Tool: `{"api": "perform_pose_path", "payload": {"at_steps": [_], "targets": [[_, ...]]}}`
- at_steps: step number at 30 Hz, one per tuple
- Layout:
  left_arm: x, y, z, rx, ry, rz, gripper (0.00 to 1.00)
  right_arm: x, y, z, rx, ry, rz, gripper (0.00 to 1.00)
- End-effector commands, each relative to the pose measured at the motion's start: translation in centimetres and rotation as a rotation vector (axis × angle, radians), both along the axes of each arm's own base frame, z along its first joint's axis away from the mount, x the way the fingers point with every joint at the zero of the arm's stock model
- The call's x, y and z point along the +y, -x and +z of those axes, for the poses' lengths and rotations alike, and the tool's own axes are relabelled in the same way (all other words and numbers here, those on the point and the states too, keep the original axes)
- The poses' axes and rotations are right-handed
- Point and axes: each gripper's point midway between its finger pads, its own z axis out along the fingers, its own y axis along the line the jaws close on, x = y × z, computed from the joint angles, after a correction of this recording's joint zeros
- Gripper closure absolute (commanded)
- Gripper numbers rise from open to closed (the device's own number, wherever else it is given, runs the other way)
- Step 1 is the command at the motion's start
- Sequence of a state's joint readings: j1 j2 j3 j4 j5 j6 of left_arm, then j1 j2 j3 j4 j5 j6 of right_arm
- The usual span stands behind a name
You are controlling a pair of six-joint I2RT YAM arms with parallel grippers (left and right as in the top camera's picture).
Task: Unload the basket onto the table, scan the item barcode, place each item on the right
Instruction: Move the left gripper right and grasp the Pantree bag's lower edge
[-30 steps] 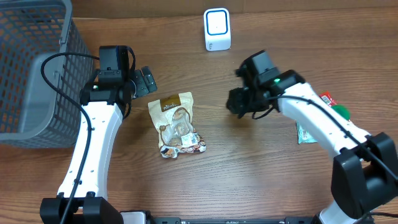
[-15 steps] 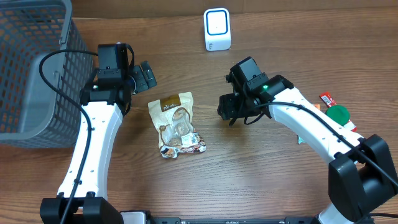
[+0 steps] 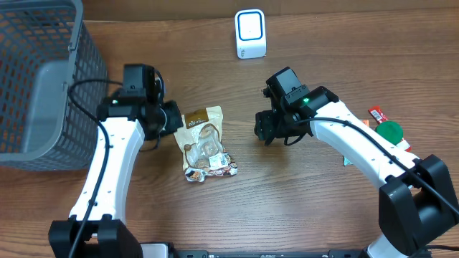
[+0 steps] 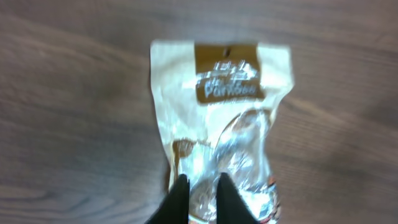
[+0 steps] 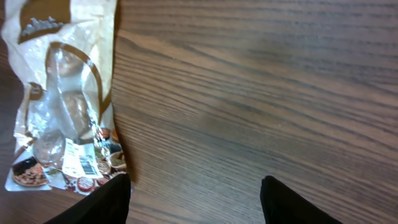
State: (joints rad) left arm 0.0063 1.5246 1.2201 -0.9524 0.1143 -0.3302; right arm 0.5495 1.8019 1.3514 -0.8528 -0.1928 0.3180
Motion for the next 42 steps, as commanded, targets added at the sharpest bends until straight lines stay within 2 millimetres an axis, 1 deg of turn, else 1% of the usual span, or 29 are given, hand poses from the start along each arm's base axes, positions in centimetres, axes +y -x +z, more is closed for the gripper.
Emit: {"api": "perform_pose_path", "payload": {"at_steps": [1,3,5,6,7,8,9,14,19,21,23,26,28,29,34,37,39,42], "targets": [[-0.9,2.2,-3.3,0.097,0.028,-0.033,0.83,-0.4,-0.1,-0.1,-0.007,0.018,-0.011,0.31],[-0.9,3.4,-4.8,0.142,0.028,-0.034,0.8,-0.4,-0.1,-0.1,-0.008,0.017,-0.011,0.32],[-1.1,5.0,-6.4,0.192,0.027,-0.042,0.74,-0.4,-0.1,-0.1,-0.006,0.019,-0.011,0.32],[-1.2,5.6,-7.2,0.21,0.026,-0.05,0.67,-0.4,0.0,-0.1,-0.003,0.02,-0.011,0.31],[-1.2,6.2,-7.9,0.225,0.025,-0.059,0.57,-0.5,0.0,-0.1,-0.001,0.021,-0.011,0.31],[-1.2,6.8,-8.5,0.236,0.024,-0.066,0.52,-0.5,0.0,-0.1,-0.001,0.021,-0.011,0.31],[-1.2,7.4,-9.3,0.249,0.024,-0.066,0.49,-0.5,0.0,-0.1,-0.001,0.021,-0.011,0.31],[-1.5,8.8,-11.5,0.259,0.041,-0.07,0.48,-0.4,0.0,-0.1,-0.005,0.019,-0.011,0.31],[-3.4,8.7,-13.3,0.194,0.147,-0.098,0.48,-0.4,0.0,-0.1,-0.003,0.019,-0.011,0.31],[-4.2,8.6,-13.5,0.17,0.189,-0.107,0.48,-0.5,0.0,-0.1,-0.001,0.021,-0.011,0.31],[-4.4,8.4,-13.5,0.158,0.204,-0.111,0.48,-0.5,0.1,-0.1,0.0,0.021,-0.011,0.31],[-4.4,8.2,-13.5,0.149,0.204,-0.112,0.49,-0.5,0.1,-0.2,0.002,0.023,-0.011,0.31],[-4.5,8.0,-13.4,0.139,0.204,-0.114,0.53,-0.5,0.1,-0.2,0.002,0.023,-0.01,0.31],[-4.4,7.8,-13.4,0.134,0.204,-0.114,0.53,-0.5,0.1,-0.1,0.002,0.023,-0.011,0.31],[-4.5,6.8,-13.2,0.097,0.209,-0.096,0.48,-0.5,0.1,-0.1,0.002,0.023,-0.011,0.31],[-4.4,6.7,-13.2,0.094,0.204,-0.086,0.48,-0.5,0.1,-0.1,0.002,0.023,-0.011,0.31],[-3.9,6.6,-13.3,0.089,0.176,-0.079,0.48,-0.5,0.1,-0.2,0.002,0.023,-0.011,0.3],[-4.0,5.9,-13.2,0.061,0.177,-0.081,0.49,-0.4,0.0,-0.1,-0.003,0.019,-0.011,0.3]]}}
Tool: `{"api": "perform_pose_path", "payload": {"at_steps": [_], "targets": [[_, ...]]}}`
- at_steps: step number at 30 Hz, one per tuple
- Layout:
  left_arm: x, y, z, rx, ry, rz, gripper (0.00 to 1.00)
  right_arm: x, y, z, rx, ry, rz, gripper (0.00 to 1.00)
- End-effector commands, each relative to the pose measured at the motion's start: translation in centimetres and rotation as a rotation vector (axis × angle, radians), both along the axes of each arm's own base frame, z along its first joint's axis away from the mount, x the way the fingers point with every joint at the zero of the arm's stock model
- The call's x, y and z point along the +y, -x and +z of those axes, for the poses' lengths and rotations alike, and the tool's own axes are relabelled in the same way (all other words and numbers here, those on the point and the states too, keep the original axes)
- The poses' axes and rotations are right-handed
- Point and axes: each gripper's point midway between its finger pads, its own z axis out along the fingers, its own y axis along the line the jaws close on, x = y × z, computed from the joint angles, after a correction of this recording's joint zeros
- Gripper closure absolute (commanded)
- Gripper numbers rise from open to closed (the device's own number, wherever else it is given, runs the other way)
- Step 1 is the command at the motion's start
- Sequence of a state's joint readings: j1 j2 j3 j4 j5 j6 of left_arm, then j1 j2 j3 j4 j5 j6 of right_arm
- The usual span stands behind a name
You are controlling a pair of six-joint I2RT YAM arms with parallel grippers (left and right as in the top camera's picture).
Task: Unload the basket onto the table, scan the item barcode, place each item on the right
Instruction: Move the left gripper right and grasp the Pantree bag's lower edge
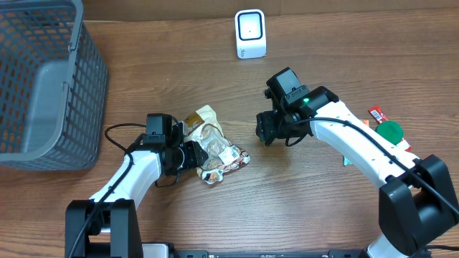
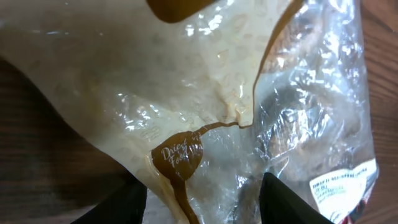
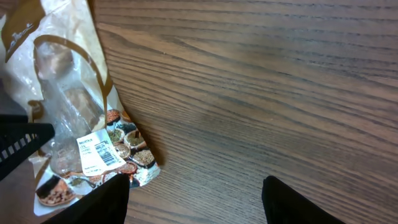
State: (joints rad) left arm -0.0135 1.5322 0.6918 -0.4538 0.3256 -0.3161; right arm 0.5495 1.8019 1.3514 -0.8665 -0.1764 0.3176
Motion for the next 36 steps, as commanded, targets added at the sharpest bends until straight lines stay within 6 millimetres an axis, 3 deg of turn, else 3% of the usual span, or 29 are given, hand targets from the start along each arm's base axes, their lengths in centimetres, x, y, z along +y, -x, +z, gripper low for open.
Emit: {"api": "perform_pose_path", "payload": {"at_steps": [1,7,17,21,25,31,32,33,36], "targets": [[0.0,0.4,-1.0,0.017,-0.013,0.008,0.5,0.0,-0.1,0.1,-0.008,-0.003,-0.006,0.3],[-2.2,-0.4,-0.2,-0.049,0.04,-0.083,0.53,0.2,-0.1,0.2,-0.003,-0.017,-0.002,0.31],[-8.2,-0.8,1.0,-0.193,0.057,-0.352,0.42,-0.2,1.0,-0.2,0.043,0.003,0.001,0.31],[-8.6,-1.2,1.4,-0.209,0.053,-0.361,0.4,-0.2,0.5,-0.1,0.021,0.002,-0.002,0.3],[-8.7,-2.4,2.4,-0.223,0.065,-0.316,0.25,0.0,-1.6,0.4,-0.072,0.006,-0.021,0.3],[-9.7,-1.4,2.3,-0.155,0.112,-0.27,0.22,0.3,-2.0,0.6,-0.092,-0.008,-0.021,0.33],[-9.8,-1.4,2.4,-0.159,0.111,-0.272,0.18,0.2,-2.0,0.5,-0.09,-0.005,-0.022,0.33],[-9.7,-1.7,2.6,-0.168,0.103,-0.267,0.14,0.1,-2.0,0.5,-0.091,0.001,-0.024,0.33],[-9.4,-3.5,4.5,-0.222,0.097,-0.226,0.16,-0.3,-2.1,0.3,-0.095,0.024,-0.031,0.33]]}}
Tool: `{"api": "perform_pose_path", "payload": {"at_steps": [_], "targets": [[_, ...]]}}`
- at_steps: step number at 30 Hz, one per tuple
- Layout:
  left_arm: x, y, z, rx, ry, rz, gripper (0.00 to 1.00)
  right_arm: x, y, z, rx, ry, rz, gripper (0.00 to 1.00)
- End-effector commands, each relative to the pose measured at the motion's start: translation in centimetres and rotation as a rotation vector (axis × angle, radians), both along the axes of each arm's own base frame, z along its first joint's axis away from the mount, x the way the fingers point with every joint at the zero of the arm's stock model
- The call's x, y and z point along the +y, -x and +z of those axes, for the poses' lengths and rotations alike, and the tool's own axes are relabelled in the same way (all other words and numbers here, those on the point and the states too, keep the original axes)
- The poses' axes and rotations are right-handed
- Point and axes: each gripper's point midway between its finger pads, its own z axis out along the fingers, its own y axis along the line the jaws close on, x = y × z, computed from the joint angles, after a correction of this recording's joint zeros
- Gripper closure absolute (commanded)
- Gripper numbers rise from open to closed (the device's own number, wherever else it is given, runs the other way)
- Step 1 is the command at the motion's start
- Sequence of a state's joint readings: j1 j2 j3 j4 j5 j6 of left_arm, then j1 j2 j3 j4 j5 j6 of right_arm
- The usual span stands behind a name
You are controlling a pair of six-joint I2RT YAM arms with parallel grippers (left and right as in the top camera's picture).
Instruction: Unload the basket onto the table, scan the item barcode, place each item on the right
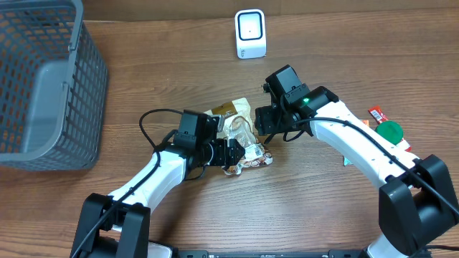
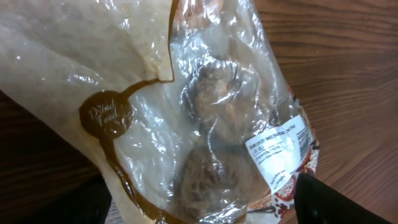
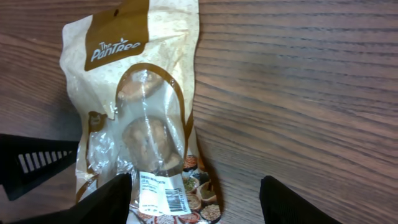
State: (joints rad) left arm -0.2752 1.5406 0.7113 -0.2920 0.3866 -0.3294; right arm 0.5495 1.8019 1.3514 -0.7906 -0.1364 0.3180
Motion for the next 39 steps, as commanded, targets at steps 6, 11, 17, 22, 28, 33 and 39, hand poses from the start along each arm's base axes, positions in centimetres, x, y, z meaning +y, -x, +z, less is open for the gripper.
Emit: {"api": "perform_pose_path", "payload": {"at_steps": [6,11,17,22,28,33,39], "targets": [[-1.6,-3.8,5.4,-0.067,0.065,0.09,0.86,-1.7,-0.6,-0.3,0.0,0.041,-0.07,0.3],[-2.4,-1.5,3.7,-0.013,-0.031,0.064,0.91,-3.0,-1.3,-0.4,0.012,0.034,-0.125,0.3],[-4.1,-0.2,2.9,-0.03,-0.089,0.035,0.92,-4.5,-1.8,-0.5,0.025,0.041,-0.164,0.31],[-5.1,-1.1,3.5,-0.083,-0.075,0.064,0.92,-5.9,-2.4,-0.5,0.032,0.044,-0.2,0.39],[-5.4,-1.9,3.3,-0.126,-0.098,0.084,0.94,-7.0,-2.2,-0.8,0.055,0.058,-0.218,0.39],[-5.5,-1.4,0.8,-0.056,-0.121,0.078,0.95,-7.1,-2.0,-0.8,0.064,0.063,-0.218,0.39],[-6.3,-0.2,-1.7,0.033,-0.102,0.032,0.96,-7.1,-2.0,-0.8,0.064,0.063,-0.218,0.39]]}}
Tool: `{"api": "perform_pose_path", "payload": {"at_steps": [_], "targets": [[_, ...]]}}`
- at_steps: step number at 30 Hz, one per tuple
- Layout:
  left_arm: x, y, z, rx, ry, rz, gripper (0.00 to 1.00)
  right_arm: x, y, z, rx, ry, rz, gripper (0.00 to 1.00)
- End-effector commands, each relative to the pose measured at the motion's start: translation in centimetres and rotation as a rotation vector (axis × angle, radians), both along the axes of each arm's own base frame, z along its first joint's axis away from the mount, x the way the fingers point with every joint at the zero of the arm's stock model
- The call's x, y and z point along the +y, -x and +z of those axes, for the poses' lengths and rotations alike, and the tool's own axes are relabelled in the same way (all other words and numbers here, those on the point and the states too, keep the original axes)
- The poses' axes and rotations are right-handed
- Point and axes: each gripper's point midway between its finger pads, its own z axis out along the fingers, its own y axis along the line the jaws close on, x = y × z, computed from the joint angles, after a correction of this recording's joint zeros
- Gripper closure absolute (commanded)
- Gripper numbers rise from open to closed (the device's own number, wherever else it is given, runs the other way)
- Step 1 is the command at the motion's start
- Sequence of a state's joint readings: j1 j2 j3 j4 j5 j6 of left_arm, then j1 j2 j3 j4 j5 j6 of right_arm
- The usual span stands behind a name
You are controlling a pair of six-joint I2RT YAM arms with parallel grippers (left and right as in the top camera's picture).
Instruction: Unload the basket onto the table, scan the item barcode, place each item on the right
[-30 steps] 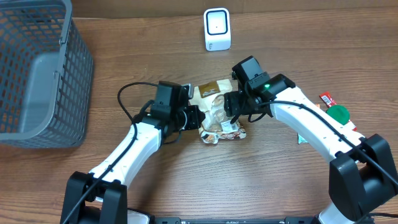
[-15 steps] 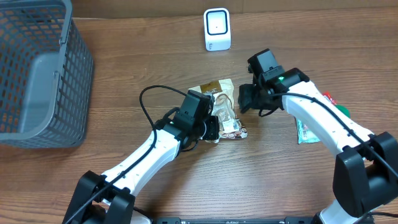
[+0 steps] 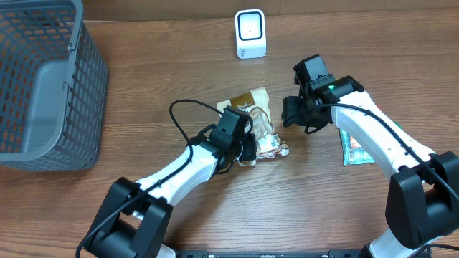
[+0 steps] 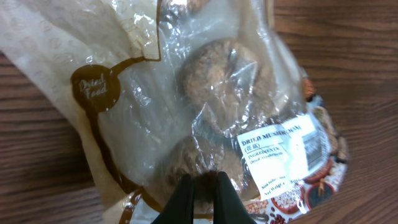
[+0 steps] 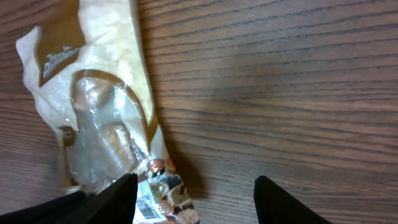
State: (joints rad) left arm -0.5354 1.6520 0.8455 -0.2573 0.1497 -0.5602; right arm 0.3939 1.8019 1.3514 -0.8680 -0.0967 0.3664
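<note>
A clear and tan bag of dried mushrooms [image 3: 258,122] lies on the wooden table in front of the white scanner [image 3: 250,34]. Its white barcode label [image 4: 280,155] faces up near the printed bottom end. My left gripper [image 4: 202,190] is shut on the bag's film over a mushroom; from overhead it [image 3: 249,152] sits at the bag's near edge. My right gripper [image 5: 196,199] stands wide open over bare wood just right of the bag [image 5: 102,118], nothing between its fingers; overhead it [image 3: 288,118] hovers beside the bag's right side.
A grey wire basket [image 3: 43,79] fills the back left corner. A green packet [image 3: 355,149] lies under the right arm near the right edge. The left arm's cable [image 3: 188,115] loops over the table left of the bag.
My left gripper, wide open round the bag before, is now shut on it. The bag lies further right and nearer the scanner. My right gripper has shifted right, still open.
At first the bag lay left of centre with my shut left gripper at its left side. Then the left gripper stood open against the bag, which lay turned and further right. Later the bag was further right again, and now the left gripper is shut on it.
</note>
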Motion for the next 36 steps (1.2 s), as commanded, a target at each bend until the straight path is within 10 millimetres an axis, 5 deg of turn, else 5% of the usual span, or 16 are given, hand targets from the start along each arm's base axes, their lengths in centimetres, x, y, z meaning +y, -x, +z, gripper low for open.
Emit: {"api": "perform_pose_path", "payload": {"at_steps": [1,5,11,16,22,26,31,34,36], "targets": [[-0.1,1.2,-1.8,0.067,-0.007,-0.02,0.96,-0.2,0.0,-0.1,-0.001,0.006,-0.004,0.39],[0.6,1.1,-1.8,0.046,-0.063,-0.063,0.96,-0.2,0.0,-0.1,0.001,0.007,-0.004,0.39],[4.4,0.6,-1.5,0.025,-0.312,-0.078,0.96,-0.3,0.2,-0.2,0.009,0.01,-0.004,0.38],[7.7,-0.6,1.2,0.0,-0.547,-0.093,0.96,-0.3,0.2,-0.2,0.01,0.01,-0.004,0.38],[8.7,-1.1,4.3,0.012,-0.634,-0.119,0.88,-0.3,0.7,-0.3,0.03,0.01,-0.001,0.38],[8.6,-1.3,5.4,0.056,-0.554,-0.032,0.76,1.2,0.4,0.2,0.022,-0.071,0.025,0.33],[6.1,0.3,4.9,0.232,-0.228,-0.049,0.62,3.4,0.1,1.1,0.007,-0.192,0.071,0.28],[6.7,0.4,4.6,0.266,-0.184,-0.021,0.14,4.0,0.0,1.3,-0.006,-0.2,0.083,0.27],[7.7,0.3,4.3,0.279,-0.201,0.026,0.02,4.4,0.0,1.3,-0.015,-0.203,0.094,0.27]]}}
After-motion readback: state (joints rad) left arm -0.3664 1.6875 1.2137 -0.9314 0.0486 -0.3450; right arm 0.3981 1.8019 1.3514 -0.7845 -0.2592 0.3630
